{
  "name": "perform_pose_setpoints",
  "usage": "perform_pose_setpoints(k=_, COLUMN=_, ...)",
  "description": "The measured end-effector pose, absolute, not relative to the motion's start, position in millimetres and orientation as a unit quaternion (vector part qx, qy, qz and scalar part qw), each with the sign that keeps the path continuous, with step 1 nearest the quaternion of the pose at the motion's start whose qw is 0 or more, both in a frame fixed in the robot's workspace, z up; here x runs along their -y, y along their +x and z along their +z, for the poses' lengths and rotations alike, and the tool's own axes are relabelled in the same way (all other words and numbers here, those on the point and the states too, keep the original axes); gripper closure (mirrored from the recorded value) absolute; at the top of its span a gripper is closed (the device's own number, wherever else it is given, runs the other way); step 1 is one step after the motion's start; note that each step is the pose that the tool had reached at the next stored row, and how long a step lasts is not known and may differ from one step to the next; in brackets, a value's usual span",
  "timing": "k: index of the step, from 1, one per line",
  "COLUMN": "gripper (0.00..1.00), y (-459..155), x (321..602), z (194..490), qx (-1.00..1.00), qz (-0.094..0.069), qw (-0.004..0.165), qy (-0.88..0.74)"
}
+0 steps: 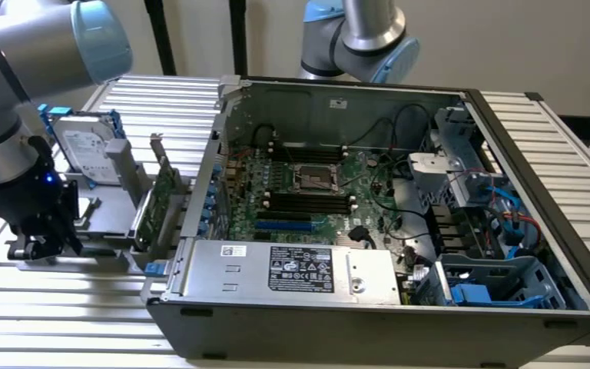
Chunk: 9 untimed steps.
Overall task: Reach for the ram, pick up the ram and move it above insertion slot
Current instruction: 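Pick up the ram and move it above insertion slot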
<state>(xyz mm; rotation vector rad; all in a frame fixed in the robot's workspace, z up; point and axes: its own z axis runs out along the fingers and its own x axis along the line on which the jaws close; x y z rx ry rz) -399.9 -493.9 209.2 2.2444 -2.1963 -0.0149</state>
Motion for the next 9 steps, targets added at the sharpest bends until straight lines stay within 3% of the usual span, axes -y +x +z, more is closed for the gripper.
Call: perform_pose_setpoints(k=9, gripper=0.87, y=-398.9, x=494.0, z=244.7, qx=0.699, qz=-0.005, qw=0.0, qy=0.715)
